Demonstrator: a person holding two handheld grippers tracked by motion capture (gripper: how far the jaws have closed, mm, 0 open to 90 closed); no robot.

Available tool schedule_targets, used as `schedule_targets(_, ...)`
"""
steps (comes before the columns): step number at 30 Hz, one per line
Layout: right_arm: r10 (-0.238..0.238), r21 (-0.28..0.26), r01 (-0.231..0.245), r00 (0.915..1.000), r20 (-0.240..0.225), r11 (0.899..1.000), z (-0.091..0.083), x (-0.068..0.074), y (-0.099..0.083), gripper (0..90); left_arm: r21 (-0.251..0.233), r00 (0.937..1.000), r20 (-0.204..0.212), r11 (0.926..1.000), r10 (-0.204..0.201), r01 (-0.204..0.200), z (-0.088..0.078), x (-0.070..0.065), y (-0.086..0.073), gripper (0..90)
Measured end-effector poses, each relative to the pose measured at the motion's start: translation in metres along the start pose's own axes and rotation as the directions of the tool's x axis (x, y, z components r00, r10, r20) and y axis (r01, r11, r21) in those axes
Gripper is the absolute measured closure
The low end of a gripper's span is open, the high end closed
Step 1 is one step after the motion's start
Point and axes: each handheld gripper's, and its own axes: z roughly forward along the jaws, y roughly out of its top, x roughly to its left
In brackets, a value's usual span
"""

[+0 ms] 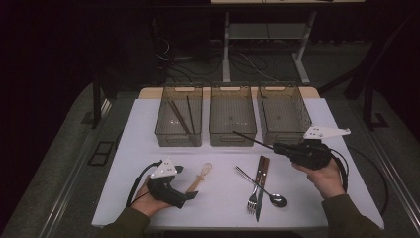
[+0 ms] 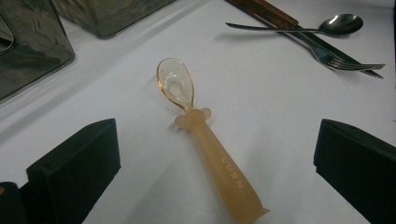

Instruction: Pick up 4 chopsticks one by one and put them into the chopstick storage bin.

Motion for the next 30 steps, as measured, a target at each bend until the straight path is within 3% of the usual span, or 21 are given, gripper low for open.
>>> schedule_targets(12,-0.035,-0.007,0.035,0.9994,-0.007,0.999,0.027,0.007,0.023,85.7,0.001,1.0,0.001,1.0,0.008,-0.008,0.0,0.001,0.0,0.0)
schedule_targets(30,-0.044,0.0,0.044,0.999,0.007,0.999,0.088,0.023,0.068,85.6,-0.003,0.9999,0.006,0.9999,0.015,-0.015,-0.001,0.001,0.001,0.0)
